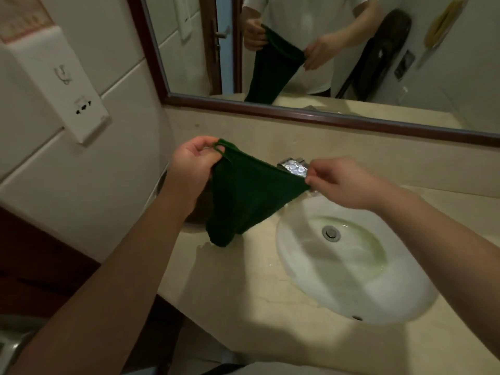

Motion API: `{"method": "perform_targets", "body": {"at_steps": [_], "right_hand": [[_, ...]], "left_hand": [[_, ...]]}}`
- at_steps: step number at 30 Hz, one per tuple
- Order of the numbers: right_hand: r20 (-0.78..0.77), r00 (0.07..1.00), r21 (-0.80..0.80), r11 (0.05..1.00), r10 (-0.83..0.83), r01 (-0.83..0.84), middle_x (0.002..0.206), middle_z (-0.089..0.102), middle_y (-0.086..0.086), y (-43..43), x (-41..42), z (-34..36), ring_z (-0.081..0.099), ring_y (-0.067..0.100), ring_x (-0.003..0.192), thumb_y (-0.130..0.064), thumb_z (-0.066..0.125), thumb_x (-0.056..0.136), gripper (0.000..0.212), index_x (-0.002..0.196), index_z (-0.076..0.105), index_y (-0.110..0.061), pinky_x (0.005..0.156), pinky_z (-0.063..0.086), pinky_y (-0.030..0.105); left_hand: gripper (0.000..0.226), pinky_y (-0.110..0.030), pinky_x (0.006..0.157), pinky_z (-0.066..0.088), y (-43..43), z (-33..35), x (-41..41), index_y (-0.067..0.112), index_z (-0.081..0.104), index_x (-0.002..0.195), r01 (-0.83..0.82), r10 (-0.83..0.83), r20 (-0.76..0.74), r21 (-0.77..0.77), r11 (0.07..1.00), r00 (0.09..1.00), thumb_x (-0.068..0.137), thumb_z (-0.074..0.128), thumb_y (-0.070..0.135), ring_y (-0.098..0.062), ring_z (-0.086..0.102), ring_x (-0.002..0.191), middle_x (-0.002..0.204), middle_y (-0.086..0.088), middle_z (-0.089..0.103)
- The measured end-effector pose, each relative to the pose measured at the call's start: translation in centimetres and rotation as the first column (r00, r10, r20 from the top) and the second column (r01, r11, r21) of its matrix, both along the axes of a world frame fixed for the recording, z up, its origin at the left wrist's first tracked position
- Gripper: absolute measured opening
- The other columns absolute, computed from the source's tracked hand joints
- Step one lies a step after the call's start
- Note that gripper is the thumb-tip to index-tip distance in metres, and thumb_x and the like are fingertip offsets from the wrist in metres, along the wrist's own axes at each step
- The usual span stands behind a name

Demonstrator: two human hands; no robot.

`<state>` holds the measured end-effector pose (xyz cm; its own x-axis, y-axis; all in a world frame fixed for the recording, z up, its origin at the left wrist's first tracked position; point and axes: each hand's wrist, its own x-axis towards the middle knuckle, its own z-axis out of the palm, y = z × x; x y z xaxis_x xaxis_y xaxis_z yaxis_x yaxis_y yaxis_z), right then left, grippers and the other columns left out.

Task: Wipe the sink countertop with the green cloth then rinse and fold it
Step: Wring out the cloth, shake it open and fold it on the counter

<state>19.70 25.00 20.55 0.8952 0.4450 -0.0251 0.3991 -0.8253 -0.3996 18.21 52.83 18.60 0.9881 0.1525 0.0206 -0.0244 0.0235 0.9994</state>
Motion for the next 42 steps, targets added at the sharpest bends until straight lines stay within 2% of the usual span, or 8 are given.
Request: {"method": "perform_targets", "body": {"at_steps": [8, 16, 25, 28, 31, 33, 37, 42], "right_hand": [[-0.003, 0.992, 0.299, 0.947, -0.125, 0.12, 0.077, 0.067, 0.005, 2.9, 1.6, 1.8, 0.065, 0.025, 0.074, -0.021, 0.066, 0.088, 0.012, 0.085, 0.058, -0.012, 0.074, 0.053, 0.045], [0.138, 0.978, 0.23, 0.965, -0.157, 0.123, 0.083, 0.068, 0.008, 2.7, 2.1, 3.5, 0.068, 0.025, 0.074, -0.031, 0.058, 0.094, 0.02, 0.085, 0.064, -0.015, 0.069, 0.055, 0.041], [-0.084, 0.96, 0.696, 0.674, -0.266, 0.247, 0.087, 0.057, 0.028, 3.4, 3.0, 2.5, 0.068, 0.024, 0.083, -0.018, 0.055, 0.098, 0.012, 0.091, 0.057, -0.009, 0.06, 0.059, 0.026], [-0.068, 0.977, 0.678, 0.709, -0.202, 0.194, 0.079, 0.056, 0.035, 2.8, 0.5, 1.1, 0.063, 0.024, 0.07, -0.016, 0.058, 0.096, 0.012, 0.084, 0.058, -0.017, 0.063, 0.06, 0.033], [-0.122, 0.982, 0.612, 0.767, -0.146, 0.19, 0.066, 0.063, 0.002, 2.2, -3.7, -2.6, 0.066, 0.029, 0.066, -0.028, 0.064, 0.086, 0.009, 0.078, 0.062, -0.032, 0.069, 0.057, 0.048], [-0.202, 0.976, 0.554, 0.812, -0.08, 0.181, 0.064, 0.065, -0.002, 1.9, -6.8, -6.0, 0.067, 0.027, 0.065, -0.037, 0.065, 0.079, 0.003, 0.077, 0.062, -0.036, 0.067, 0.057, 0.049], [-0.432, 0.902, 0.426, 0.878, -0.017, 0.22, 0.068, 0.063, 0.013, 1.4, -12.3, -12.5, 0.062, 0.029, 0.064, -0.026, 0.069, 0.085, 0.009, 0.079, 0.064, -0.023, 0.068, 0.054, 0.05], [-0.553, 0.828, 0.345, 0.878, -0.097, 0.333, 0.064, 0.051, 0.012, 2.8, -11.7, -16.0, 0.056, 0.015, 0.059, -0.02, 0.064, 0.092, 0.015, 0.078, 0.062, -0.015, 0.065, 0.057, 0.036]], "left_hand": [[0.023, -0.033, 0.071, 0.053, 3.0, 0.0, 0.8, 0.017, 0.064, 0.081, -0.028, 0.026, -0.055, -0.04, 0.999, 0.998, 0.093, 0.052, 0.001, -0.021, 0.062, 0.077, 0.079, -0.006, 0.065], [0.024, -0.024, 0.064, 0.057, 2.6, 1.8, 1.6, 0.018, 0.06, 0.081, -0.036, 0.036, -0.01, -0.039, 0.999, 0.999, 0.097, 0.049, 0.003, -0.01, 0.065, 0.069, 0.078, -0.001, 0.066], [0.021, -0.025, 0.077, 0.055, 2.0, 2.2, 2.7, 0.018, 0.062, 0.097, 0.006, -0.005, 0.125, -0.013, 1.0, 0.992, 0.101, 0.044, 0.006, -0.01, 0.068, 0.087, 0.094, 0.0, 0.069], [0.022, -0.023, 0.075, 0.052, 2.3, 0.8, 0.8, 0.019, 0.06, 0.089, 0.002, 0.0, 0.15, -0.008, 1.0, 0.989, 0.098, 0.048, 0.004, -0.011, 0.064, 0.08, 0.083, 0.004, 0.067], [0.026, -0.026, 0.079, 0.048, 3.2, -2.7, -3.8, 0.025, 0.064, 0.087, -0.028, 0.013, 0.08, 0.198, 0.98, 0.997, 0.091, 0.054, 0.0, -0.011, 0.061, 0.083, 0.082, 0.006, 0.065], [0.039, -0.019, 0.079, 0.048, 3.3, -5.9, -8.0, 0.031, 0.067, 0.085, 0.003, 0.004, -0.023, 0.294, 0.956, 1.0, 0.091, 0.054, -0.005, 0.0, 0.062, 0.081, 0.081, 0.014, 0.069], [0.033, -0.021, 0.076, 0.049, 3.4, -12.1, -15.1, 0.016, 0.069, 0.082, 0.07, -0.013, -0.284, 0.192, 0.979, 0.959, 0.089, 0.053, -0.012, -0.008, 0.064, 0.078, 0.075, 0.006, 0.071], [0.028, -0.026, 0.076, 0.054, 2.9, -15.6, -15.2, 0.011, 0.068, 0.089, -0.022, 0.065, -0.389, 0.115, 0.993, 0.919, 0.094, 0.047, -0.007, -0.02, 0.064, 0.084, 0.084, -0.006, 0.069]]}}
